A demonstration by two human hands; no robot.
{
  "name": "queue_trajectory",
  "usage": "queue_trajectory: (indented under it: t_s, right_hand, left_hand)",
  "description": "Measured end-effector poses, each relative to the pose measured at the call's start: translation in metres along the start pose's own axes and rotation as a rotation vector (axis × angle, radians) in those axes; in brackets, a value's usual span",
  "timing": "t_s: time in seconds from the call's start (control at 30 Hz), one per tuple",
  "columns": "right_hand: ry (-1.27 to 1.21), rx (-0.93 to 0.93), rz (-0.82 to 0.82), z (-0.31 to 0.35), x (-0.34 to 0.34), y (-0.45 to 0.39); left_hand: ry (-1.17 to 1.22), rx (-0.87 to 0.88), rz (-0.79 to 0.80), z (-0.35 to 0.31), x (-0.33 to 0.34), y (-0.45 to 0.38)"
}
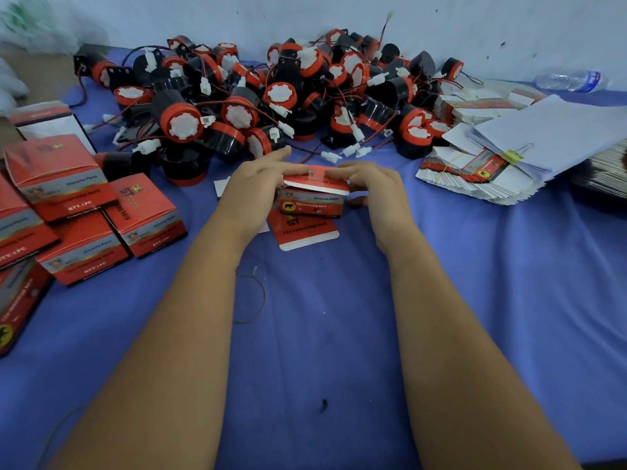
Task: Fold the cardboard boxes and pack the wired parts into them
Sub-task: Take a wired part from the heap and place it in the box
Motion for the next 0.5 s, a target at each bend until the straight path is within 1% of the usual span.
queue_trajectory:
  t_s: [0.03, 0.13, 0.2, 0.27, 0.37, 0.5]
  right_hand:
    - [0.029, -0.002, 0.026, -0.0009, -0.0004, -0.0005]
    - [0.161, -0.072, 0.186, -0.0001, 0.0023, 0.0020]
    - [0.212, -0.092, 0.261, 0.0003, 0.0033, 0.0047]
    - [0.218, -0.090, 0.299, -0.0001, 0.0034, 0.0059]
    - [0.237, -0.129, 0.280, 0.0018, 0.0052, 0.0055]
    - [0.249, -0.228, 0.173, 0.0055, 0.0078, 0.0054]
  left_hand:
    - [-0.034, -0.002, 0.031, 0.0010, 0.0000, 0.0002]
    - [-0.215, 0.036, 0.085, 0.0016, -0.0024, 0.0003]
    - [-0.234, 0.067, 0.114, 0.0013, -0.0033, 0.0023]
    - [-0.255, 0.086, 0.136, 0.0022, -0.0041, 0.0032]
    - [-0.302, 0.131, 0.146, 0.0027, -0.0043, 0.0033]
    - [-0.339, 0.192, 0.053, -0.0004, -0.0059, 0.0020]
Point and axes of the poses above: each hand's wrist, its own y-axis away from the middle knuckle, its own x-axis out of the palm, z = x × y, the point moved 7 cm from there along -y, towards the middle knuckle, and after that the axes turned 3 degrees about -x, right-handed, at the moved point
